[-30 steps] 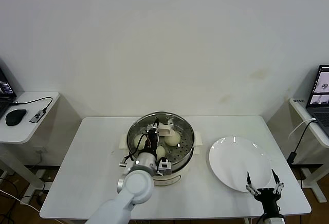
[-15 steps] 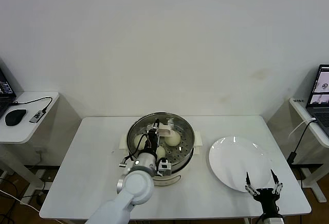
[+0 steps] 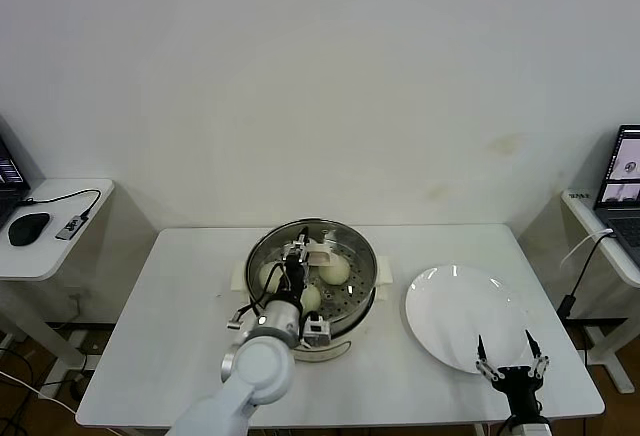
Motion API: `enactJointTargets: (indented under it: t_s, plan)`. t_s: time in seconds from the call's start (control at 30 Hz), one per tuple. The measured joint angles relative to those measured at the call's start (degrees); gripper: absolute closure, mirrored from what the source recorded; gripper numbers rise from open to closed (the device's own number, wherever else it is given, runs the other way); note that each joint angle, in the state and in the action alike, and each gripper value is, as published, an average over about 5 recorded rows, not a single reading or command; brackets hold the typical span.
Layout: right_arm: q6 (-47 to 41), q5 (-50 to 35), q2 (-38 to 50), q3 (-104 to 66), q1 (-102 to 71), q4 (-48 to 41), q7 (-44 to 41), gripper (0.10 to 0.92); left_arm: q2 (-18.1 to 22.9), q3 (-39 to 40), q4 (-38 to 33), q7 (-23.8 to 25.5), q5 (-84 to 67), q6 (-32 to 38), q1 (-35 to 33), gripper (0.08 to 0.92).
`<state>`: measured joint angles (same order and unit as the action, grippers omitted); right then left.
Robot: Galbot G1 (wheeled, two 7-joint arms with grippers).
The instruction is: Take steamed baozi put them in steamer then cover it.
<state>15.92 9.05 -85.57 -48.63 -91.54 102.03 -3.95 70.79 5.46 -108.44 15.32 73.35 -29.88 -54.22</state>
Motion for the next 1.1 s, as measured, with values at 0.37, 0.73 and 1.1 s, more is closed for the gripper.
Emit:
enactJointTargets:
  t_s: [0.37, 0.73, 1.1]
  plan:
    - [0.10, -0.19, 0.50, 0.17, -0.05, -0.33, 0.00, 0.203, -3.08, -3.25, -8.74, -2.24, -2.95, 1.26, -7.13, 0.234]
    - [-0.11, -1.81, 1.54, 1.25, -0.52, -0.12, 0.07, 0.203, -5.45, -14.98, -18.67, -16.20, -22.99, 7.25, -23.28, 0.177]
    - [0.71, -6.32, 5.55, 4.05, -3.15, 1.63, -0.80, 0.203, -2.22, -28.81, -17.22, -28.92, -60.23, 21.78, -40.14, 0.177]
